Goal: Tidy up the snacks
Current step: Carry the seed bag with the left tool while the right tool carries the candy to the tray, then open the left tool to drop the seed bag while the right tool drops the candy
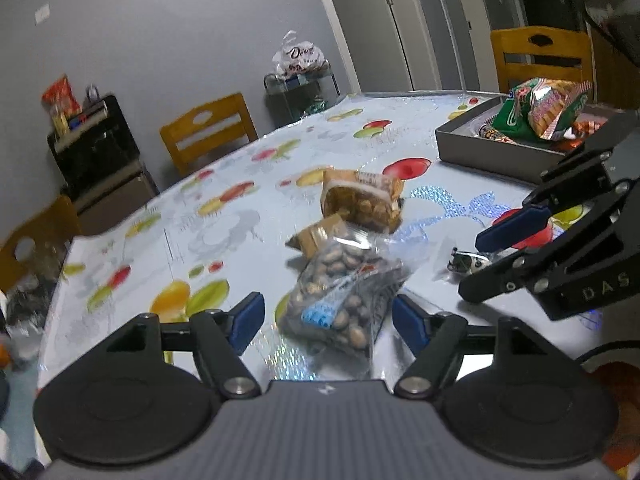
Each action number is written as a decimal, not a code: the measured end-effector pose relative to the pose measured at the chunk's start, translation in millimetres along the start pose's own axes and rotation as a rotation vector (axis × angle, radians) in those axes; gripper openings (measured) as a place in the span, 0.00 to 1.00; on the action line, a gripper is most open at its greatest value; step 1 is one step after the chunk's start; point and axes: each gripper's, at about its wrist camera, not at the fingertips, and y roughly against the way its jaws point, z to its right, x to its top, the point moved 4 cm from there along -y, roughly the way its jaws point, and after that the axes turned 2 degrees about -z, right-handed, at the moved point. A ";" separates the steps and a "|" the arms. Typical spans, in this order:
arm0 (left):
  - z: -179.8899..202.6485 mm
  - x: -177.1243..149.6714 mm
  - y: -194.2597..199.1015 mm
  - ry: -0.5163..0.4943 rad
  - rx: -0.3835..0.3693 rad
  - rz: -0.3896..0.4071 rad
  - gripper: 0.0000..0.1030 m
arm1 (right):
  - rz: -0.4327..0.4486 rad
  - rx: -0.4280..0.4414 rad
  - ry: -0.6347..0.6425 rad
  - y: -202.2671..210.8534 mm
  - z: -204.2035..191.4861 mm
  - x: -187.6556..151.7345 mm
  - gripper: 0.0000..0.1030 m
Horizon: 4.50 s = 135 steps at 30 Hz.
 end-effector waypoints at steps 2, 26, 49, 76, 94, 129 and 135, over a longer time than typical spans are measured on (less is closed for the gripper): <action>3.6 4.9 -4.4 -0.022 0.002 0.006 0.69 | 0.000 -0.005 0.014 -1.3 -1.3 0.7 0.37; -10.4 10.8 -35.3 0.116 -0.109 -0.054 0.55 | 0.020 -0.010 0.046 -4.3 0.2 3.2 0.18; -35.5 39.5 40.8 0.184 -0.079 0.124 0.48 | 0.146 0.013 -0.014 35.6 14.4 18.7 0.18; 53.9 113.8 43.9 0.046 -0.272 0.205 0.48 | 0.282 -0.123 -0.102 128.2 91.2 -9.4 0.17; 176.5 154.5 10.5 -0.100 -0.576 0.122 0.48 | 0.213 -0.318 -0.293 158.0 181.8 -78.8 0.18; 204.4 148.3 -12.5 -0.185 -0.597 0.092 0.50 | 0.141 -0.325 -0.309 141.4 185.2 -85.1 0.18; 202.8 149.1 -13.1 -0.178 -0.589 0.098 0.53 | 0.139 -0.328 -0.312 140.6 186.0 -84.5 0.19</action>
